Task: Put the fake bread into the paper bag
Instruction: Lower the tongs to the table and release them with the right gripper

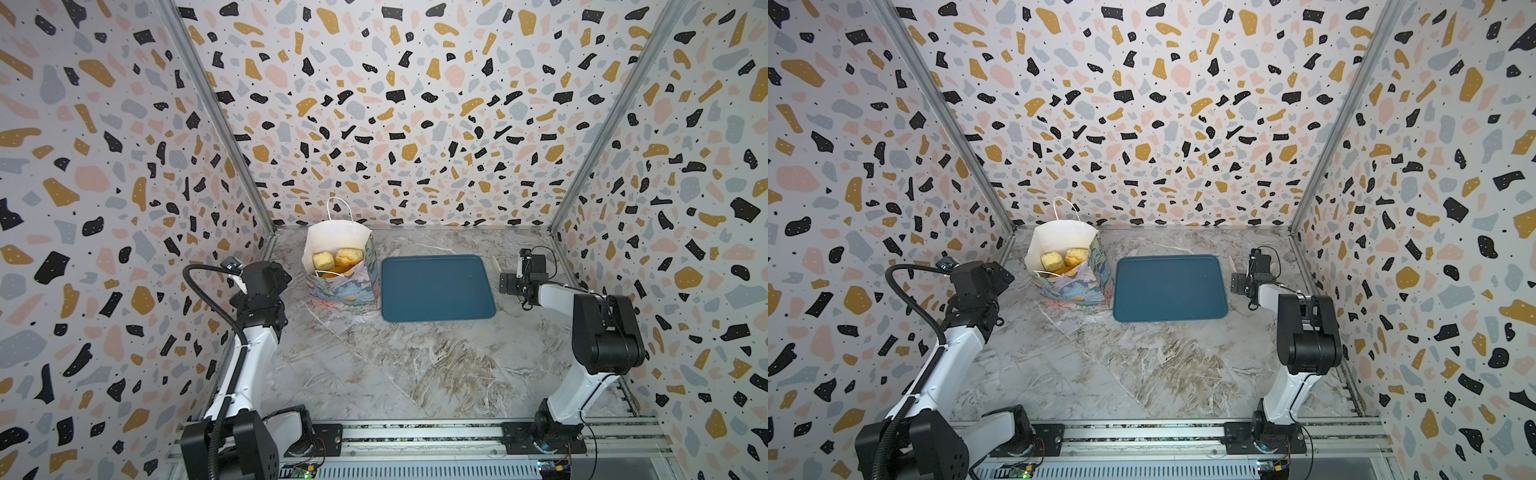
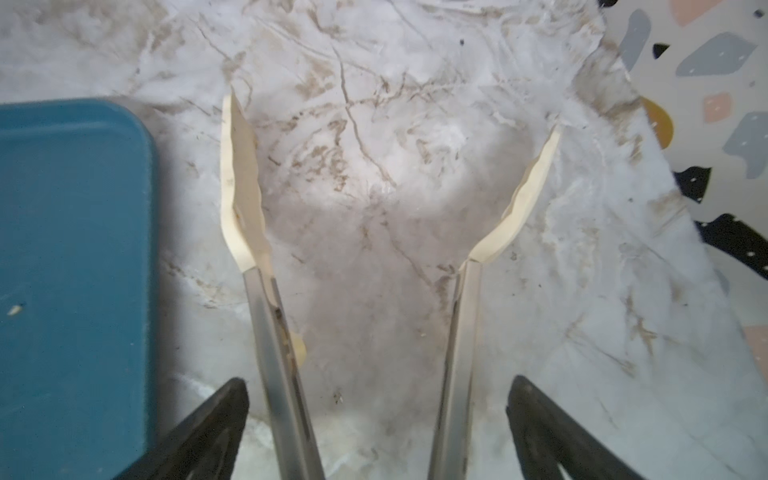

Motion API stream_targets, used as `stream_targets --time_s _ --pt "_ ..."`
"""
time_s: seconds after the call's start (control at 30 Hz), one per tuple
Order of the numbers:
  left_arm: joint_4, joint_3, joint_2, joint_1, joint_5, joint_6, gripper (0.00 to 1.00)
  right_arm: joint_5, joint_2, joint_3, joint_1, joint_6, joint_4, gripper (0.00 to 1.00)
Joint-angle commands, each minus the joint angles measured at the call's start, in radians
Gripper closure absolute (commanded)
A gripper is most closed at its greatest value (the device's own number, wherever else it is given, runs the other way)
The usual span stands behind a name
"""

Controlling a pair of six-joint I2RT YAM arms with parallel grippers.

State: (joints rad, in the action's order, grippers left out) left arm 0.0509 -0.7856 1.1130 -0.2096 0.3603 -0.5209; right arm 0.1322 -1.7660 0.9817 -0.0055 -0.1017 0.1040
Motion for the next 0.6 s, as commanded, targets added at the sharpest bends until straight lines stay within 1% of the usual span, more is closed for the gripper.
stream_targets --time_s 0.0,0.17,0.33,0.47,0.57 --pt "-0.039 0.018 -0.021 -0.007 0.007 -0.001 0.0 0.017 0.092 -0.02 -0.005 -0.033 -0.012 0.01" --pt "-0.05 0.042 -0.02 -0.007 0.008 0.003 0.0 -0.013 0.202 -0.1 -0.005 -0.048 0.049 0.01" --pt "-0.067 0.086 -0.022 -0.007 0.029 -0.034 0.0 -0.01 0.292 -0.159 -0.006 -0.065 0.063 0.01" --pt "-0.131 0.17 -0.051 -0.007 0.07 -0.048 0.0 -0.003 0.373 -0.235 -0.005 -0.081 0.106 0.01" --pt "-0.246 0.282 -0.086 -0.006 0.098 -0.055 0.0 -0.026 0.433 -0.295 -0.006 -0.105 0.151 0.01"
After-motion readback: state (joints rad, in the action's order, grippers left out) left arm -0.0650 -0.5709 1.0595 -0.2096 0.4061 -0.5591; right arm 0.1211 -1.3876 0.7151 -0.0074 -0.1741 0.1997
